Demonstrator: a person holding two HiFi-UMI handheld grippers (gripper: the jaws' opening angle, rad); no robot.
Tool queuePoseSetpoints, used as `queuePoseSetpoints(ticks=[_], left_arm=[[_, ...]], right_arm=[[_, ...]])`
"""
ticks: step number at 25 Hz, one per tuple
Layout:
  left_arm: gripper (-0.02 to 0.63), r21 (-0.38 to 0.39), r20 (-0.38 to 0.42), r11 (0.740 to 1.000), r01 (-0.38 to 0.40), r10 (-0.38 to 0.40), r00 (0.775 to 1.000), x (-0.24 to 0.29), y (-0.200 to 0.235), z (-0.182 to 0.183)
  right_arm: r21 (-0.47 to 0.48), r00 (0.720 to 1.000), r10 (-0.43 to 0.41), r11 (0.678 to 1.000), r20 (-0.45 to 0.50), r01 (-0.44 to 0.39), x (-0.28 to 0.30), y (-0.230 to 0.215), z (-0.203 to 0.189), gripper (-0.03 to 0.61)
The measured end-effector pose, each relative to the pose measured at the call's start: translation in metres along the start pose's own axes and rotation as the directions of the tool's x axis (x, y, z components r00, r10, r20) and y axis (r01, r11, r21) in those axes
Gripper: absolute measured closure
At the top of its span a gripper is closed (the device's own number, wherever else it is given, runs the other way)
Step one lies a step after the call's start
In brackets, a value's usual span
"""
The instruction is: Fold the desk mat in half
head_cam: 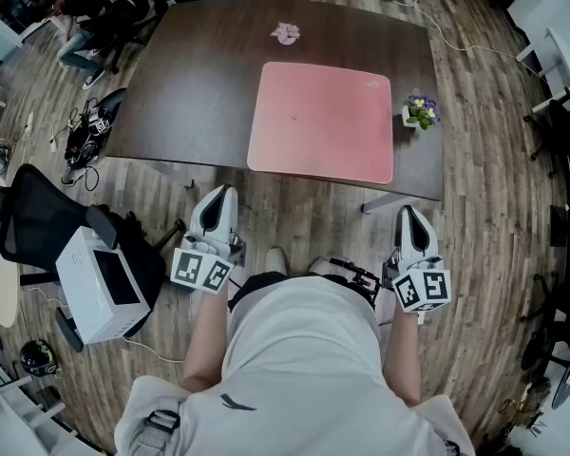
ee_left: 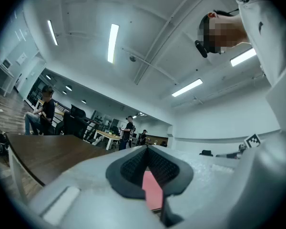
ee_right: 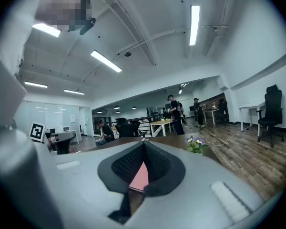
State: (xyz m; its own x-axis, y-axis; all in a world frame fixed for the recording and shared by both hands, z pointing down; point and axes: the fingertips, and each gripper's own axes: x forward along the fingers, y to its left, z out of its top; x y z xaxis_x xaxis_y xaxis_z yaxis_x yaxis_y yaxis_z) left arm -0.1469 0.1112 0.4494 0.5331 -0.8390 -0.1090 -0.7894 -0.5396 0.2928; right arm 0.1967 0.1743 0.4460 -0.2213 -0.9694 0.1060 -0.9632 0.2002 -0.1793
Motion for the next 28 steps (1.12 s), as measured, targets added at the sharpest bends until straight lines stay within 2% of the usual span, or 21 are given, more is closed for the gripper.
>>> queuePoseSetpoints(ticks=[5, 11, 20, 28], left_arm=[[0.611, 0.023, 0.001, 1.0, -0.013, 0.013, 1.0, -0.001, 0.005, 0.002], [0.611, 0.073, -0.026, 0.997, 0.02, -0.019, 0.999, 0.002, -0.005, -0.001], [0.611, 0.084, -0.037, 0.996, 0.015, -0.012, 0.999, 0.0, 0.006, 0.0], [0.611, 0.054, -0.054, 0.998, 0.025, -0.022, 0.998, 0.004, 0.022, 0.003]], right_arm=[[0.006, 1.0, 0.003, 1.0, 0.004, -0.003, 0.004, -0.001, 0.001, 0.58], [0.033, 1.0, -0.002, 0.999, 0.023, 0.001, 0.004, -0.001, 0.003, 0.58], [0.05, 1.0, -0.006, 0.999, 0.014, 0.005, 0.011, 0.004, 0.001, 0.578], [0.074, 1.0, -0.027, 0.997, -0.004, 0.027, 0.028, 0.01, 0.001, 0.578]])
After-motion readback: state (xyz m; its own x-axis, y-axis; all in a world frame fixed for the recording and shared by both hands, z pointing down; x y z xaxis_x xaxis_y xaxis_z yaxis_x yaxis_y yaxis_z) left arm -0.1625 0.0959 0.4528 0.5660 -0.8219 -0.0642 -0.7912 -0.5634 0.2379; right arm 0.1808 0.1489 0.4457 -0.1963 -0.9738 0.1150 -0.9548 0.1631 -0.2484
